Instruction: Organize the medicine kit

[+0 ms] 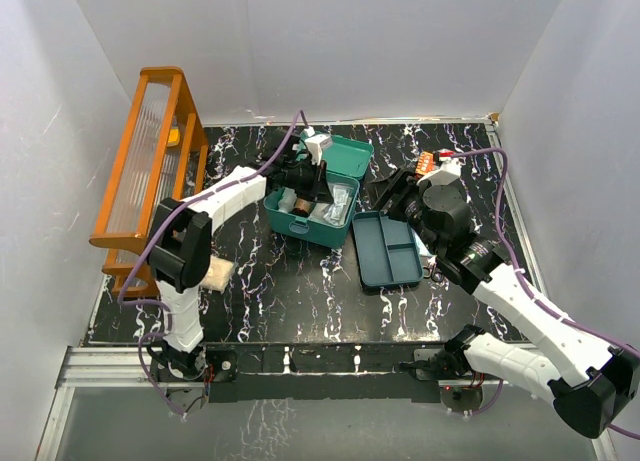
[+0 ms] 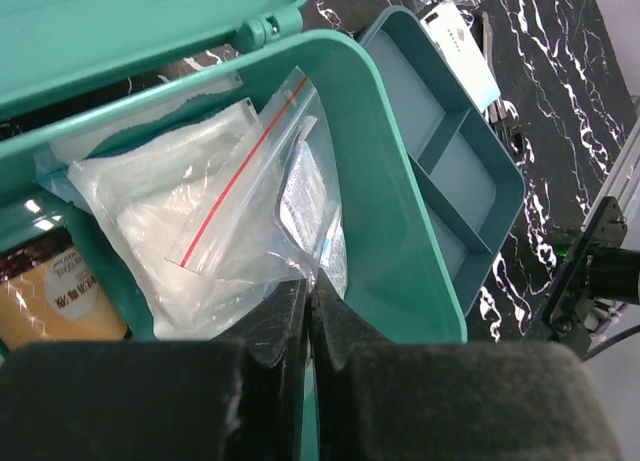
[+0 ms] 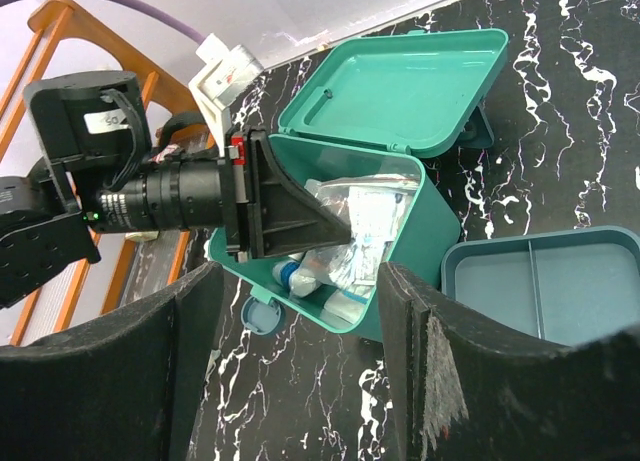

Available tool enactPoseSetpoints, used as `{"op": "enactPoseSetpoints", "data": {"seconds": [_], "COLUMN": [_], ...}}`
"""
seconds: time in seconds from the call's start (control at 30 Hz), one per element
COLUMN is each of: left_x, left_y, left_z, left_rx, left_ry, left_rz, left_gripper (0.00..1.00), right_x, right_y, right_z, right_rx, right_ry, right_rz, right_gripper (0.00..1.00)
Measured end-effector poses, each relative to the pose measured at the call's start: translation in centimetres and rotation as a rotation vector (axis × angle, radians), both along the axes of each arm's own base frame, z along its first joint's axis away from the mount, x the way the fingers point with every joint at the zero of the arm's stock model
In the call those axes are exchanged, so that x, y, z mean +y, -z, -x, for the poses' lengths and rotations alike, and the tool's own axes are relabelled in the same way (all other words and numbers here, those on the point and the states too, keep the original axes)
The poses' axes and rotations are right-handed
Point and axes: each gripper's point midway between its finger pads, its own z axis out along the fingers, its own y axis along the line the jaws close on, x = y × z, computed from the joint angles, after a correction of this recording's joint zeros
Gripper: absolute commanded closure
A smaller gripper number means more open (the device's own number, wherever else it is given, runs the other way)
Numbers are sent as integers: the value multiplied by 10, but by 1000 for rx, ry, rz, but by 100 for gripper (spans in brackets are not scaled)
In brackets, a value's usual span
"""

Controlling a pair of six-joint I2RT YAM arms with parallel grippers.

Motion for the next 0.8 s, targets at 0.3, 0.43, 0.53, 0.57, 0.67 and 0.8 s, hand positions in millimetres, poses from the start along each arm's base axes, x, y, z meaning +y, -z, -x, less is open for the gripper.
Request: {"op": "enactPoseSetpoints", "data": {"seconds": [0.3, 0.43, 0.53, 0.57, 0.67, 0.8], "left_x": [-12, -14, -14, -13, -9, -6], "left_y": [18, 27, 37, 39, 41, 39], "left_z": [-2, -5, -11, -12, -17, -25], "left_rx": [31, 44, 47, 46, 35, 7], "left_ry": [30, 22, -1, -11, -38, -71], "left_rz": [3, -11, -39, -49, -76, -105], "left_gripper": [100, 98, 93, 93, 87, 69], "right_x": [0, 1, 4, 5, 6, 6], "right_y": [3, 5, 8, 9, 9, 9], "right_z": [0, 0, 0, 0, 0, 1], "right_rx": [8, 12, 21, 22, 22, 23], "right_ry": [0, -8, -22, -25, -32, -36], "right_rz": [8, 14, 20, 21, 23, 22], "right_gripper": [39, 39, 39, 39, 39, 39]}}
